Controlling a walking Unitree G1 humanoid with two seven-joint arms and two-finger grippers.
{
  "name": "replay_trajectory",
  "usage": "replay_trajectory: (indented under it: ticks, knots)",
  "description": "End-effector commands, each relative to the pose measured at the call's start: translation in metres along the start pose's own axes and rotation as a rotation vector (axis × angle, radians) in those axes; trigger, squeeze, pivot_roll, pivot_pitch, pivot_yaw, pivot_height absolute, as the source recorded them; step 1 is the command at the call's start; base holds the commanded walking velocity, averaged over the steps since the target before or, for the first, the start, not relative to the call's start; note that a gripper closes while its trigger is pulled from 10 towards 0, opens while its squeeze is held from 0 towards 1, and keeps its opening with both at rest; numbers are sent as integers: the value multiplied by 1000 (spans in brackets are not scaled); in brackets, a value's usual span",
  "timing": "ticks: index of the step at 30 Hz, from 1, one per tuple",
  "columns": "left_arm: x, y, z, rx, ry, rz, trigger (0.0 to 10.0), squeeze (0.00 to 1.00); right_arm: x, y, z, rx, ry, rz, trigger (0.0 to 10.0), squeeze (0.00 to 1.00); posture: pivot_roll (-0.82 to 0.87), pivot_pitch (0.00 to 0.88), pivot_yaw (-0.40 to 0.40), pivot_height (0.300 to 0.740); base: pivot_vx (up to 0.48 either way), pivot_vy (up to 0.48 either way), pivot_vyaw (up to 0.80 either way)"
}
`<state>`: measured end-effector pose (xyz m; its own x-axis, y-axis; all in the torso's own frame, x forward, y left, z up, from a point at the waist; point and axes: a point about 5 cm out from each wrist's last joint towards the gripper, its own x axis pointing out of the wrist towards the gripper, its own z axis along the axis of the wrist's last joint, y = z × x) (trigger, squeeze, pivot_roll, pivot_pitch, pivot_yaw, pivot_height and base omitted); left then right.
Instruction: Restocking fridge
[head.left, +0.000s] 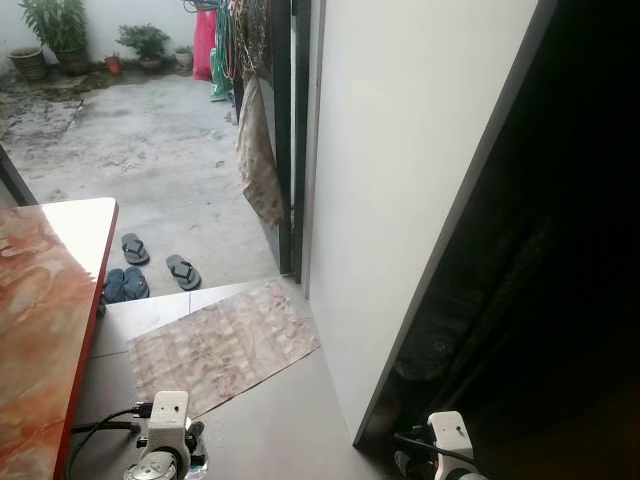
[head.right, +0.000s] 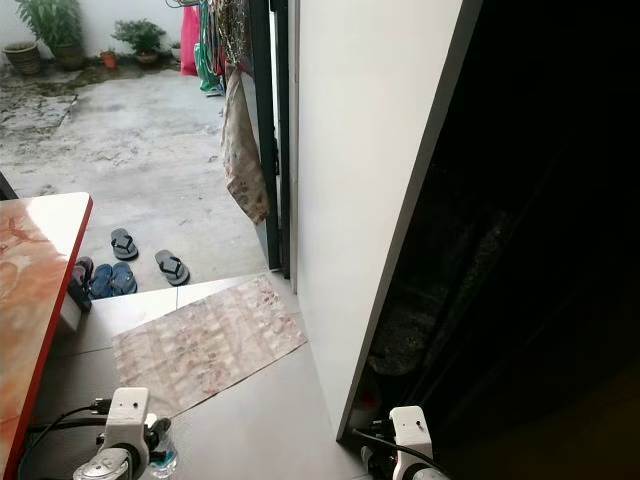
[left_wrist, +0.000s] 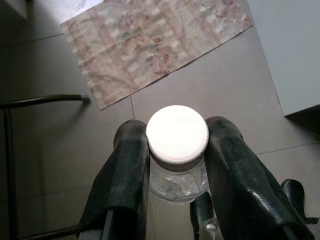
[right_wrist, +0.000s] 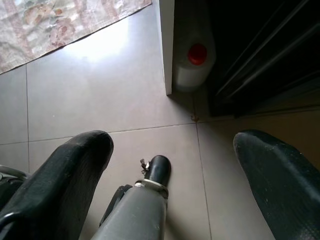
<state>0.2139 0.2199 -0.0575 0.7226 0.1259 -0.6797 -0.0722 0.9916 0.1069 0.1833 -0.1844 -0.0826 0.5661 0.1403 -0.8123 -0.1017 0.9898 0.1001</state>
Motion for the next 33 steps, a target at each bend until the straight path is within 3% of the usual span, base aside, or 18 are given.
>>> replay_trajectory:
  ticks: [1, 14, 33]
  knots:
    - [-1, -4, -8, 2, 40, -6, 10000, 0, 0, -2, 1, 14, -9, -18, 10000, 0, 86, 0, -23, 740, 0, 0, 0]
    - [-8, 0, -33, -29, 129, 21, 10000, 0, -1, -2, -3, 15, 13, -13, 10000, 0, 76, 0, -15, 740, 0, 0, -633]
    - [-12, 8, -42, -47, 166, 49, 10000, 0, -1, -2, -1, 12, 9, -4, 10000, 0, 77, 0, -12, 740, 0, 0, -763]
